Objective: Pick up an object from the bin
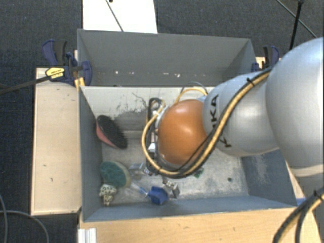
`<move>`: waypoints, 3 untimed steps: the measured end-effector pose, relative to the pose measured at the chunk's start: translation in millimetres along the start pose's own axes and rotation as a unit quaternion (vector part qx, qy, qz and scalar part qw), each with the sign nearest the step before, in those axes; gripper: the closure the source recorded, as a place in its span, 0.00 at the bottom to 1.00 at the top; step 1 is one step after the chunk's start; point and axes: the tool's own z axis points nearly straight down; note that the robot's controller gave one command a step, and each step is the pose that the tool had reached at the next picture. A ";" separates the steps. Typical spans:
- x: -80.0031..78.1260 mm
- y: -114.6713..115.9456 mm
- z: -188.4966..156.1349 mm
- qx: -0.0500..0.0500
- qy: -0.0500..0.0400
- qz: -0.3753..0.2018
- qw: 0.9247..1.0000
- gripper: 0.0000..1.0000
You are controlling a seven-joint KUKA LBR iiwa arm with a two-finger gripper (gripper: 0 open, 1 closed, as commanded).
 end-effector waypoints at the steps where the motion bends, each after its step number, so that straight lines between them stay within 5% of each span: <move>1: -6.9 13.1 0.4 0.004 0.001 -0.112 0.994 0.00; 2: -6.8 16.3 1.3 0.001 0.002 -0.112 0.994 1.00; 3: -26.3 11.2 -129.7 0.002 -0.002 -0.120 0.993 1.00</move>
Offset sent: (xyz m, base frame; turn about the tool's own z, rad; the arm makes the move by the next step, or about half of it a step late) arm -0.0123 0.0167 -0.0032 -0.2350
